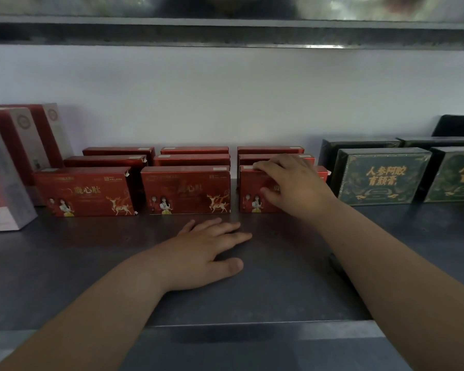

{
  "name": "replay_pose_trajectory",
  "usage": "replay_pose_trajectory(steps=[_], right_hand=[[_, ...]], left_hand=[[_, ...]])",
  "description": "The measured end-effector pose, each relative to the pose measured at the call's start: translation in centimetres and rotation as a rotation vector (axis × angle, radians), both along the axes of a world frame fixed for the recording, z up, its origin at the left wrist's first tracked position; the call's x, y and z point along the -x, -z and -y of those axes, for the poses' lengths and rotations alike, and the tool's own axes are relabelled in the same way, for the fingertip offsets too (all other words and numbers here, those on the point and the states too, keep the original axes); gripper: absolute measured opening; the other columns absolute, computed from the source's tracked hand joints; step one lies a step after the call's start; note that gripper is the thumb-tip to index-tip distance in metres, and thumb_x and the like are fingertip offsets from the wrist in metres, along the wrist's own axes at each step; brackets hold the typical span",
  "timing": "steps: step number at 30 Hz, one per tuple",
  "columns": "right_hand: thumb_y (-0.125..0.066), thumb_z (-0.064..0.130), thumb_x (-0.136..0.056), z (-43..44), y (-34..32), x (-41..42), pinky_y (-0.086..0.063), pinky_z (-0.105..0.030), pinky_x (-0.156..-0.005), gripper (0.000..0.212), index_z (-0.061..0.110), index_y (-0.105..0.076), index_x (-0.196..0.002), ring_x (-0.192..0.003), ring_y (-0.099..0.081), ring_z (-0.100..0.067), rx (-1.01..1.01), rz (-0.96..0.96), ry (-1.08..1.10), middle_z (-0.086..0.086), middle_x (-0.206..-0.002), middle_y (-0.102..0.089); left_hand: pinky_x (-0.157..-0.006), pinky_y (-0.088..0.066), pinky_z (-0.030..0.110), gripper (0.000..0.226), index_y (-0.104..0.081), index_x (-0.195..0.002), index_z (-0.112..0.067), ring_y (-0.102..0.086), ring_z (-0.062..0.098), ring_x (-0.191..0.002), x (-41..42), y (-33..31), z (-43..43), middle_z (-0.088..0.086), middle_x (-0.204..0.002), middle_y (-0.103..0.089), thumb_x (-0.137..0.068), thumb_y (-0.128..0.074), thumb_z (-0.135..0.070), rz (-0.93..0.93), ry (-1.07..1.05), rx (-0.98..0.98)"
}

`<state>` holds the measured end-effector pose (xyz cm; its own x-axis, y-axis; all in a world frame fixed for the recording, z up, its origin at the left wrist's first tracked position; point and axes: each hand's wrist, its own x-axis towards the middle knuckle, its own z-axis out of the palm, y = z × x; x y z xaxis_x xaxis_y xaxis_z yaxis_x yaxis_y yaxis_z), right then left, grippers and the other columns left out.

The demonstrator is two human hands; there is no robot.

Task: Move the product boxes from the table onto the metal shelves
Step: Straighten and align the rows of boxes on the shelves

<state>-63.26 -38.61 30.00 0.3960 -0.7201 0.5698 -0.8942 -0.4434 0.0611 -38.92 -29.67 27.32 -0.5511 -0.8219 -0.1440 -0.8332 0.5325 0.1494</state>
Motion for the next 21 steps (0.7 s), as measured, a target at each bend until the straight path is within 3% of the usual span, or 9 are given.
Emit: replay_pose_trajectory(steps=[5,8,13,15,18,21], right_hand=[[-0.065,0.041,-0.089,-0.1,-0.2,0.0,-0.031,-0.049,-0.113,0.058,0.028,-0.051,-0.144,-0.129,-0.05,-0.029,-0.004,-0.009,-0.004,-0.003,-0.135,-0.057],[-0.065,0.04,-0.089,-0.2,-0.5,-0.1,-0.029,-0.048,-0.113,0.059,0.029,-0.049,-0.144,-0.131,-0.048,-0.03,-0.019,0.001,-0.009,-0.003,-0.138,-0.055],[-0.063,0.041,-0.088,-0.2,-0.5,0.4,-0.026,-0.05,-0.116,0.062,0.032,-0.045,-0.147,-0.134,-0.044,-0.029,-0.042,-0.016,-0.02,-0.002,-0.143,-0.051],[-0.066,0.037,-0.087,-0.8,-0.8,0.5,-0.03,-0.054,-0.115,0.061,0.028,-0.05,-0.145,-0.134,-0.045,-0.032,-0.005,0.022,-0.065,-0.007,-0.142,-0.053],[-0.061,0.028,-0.083,-2.9,-1.2,0.3,-0.045,-0.052,-0.102,0.047,0.017,-0.065,-0.128,-0.118,-0.056,-0.034,0.152,0.134,-0.166,-0.011,-0.123,-0.063],[-0.048,0.035,-0.085,-6.7,0.3,0.3,-0.05,-0.044,-0.092,0.038,0.022,-0.066,-0.115,-0.108,-0.057,-0.025,0.02,0.066,-0.269,-0.003,-0.113,-0.063]], left_hand=[[-0.122,-0.003,0.049,0.063,-0.017,-0.15,-0.056,0.0,0.003,-0.146,-0.2,0.2,0.1,-0.024,-0.161,-0.01,-0.092,-0.037,-0.073,-0.011,-0.023,0.119],[-0.119,-0.014,0.038,0.063,-0.018,-0.147,-0.059,-0.006,0.003,-0.144,-0.2,0.0,0.1,-0.025,-0.159,-0.012,-0.09,-0.039,-0.074,-0.053,-0.053,0.059],[-0.117,-0.017,0.036,0.061,-0.017,-0.144,-0.064,-0.009,0.001,-0.143,-0.4,0.2,0.1,-0.028,-0.157,-0.013,-0.089,-0.038,-0.076,-0.065,-0.049,0.064],[-0.114,-0.017,0.032,0.061,-0.019,-0.145,-0.061,-0.01,0.0,-0.142,-0.2,0.1,-0.1,-0.027,-0.157,-0.015,-0.09,-0.04,-0.074,-0.055,-0.06,0.079],[-0.115,-0.018,0.032,0.064,-0.022,-0.146,-0.06,-0.012,0.001,-0.142,-0.1,-0.2,-0.6,-0.025,-0.158,-0.018,-0.086,-0.033,-0.08,-0.073,-0.058,0.11],[-0.118,-0.019,0.035,0.067,-0.02,-0.14,-0.068,-0.014,0.003,-0.144,0.0,-0.2,-1.1,-0.024,-0.158,-0.019,-0.077,-0.022,-0.09,-0.071,-0.065,0.107]])
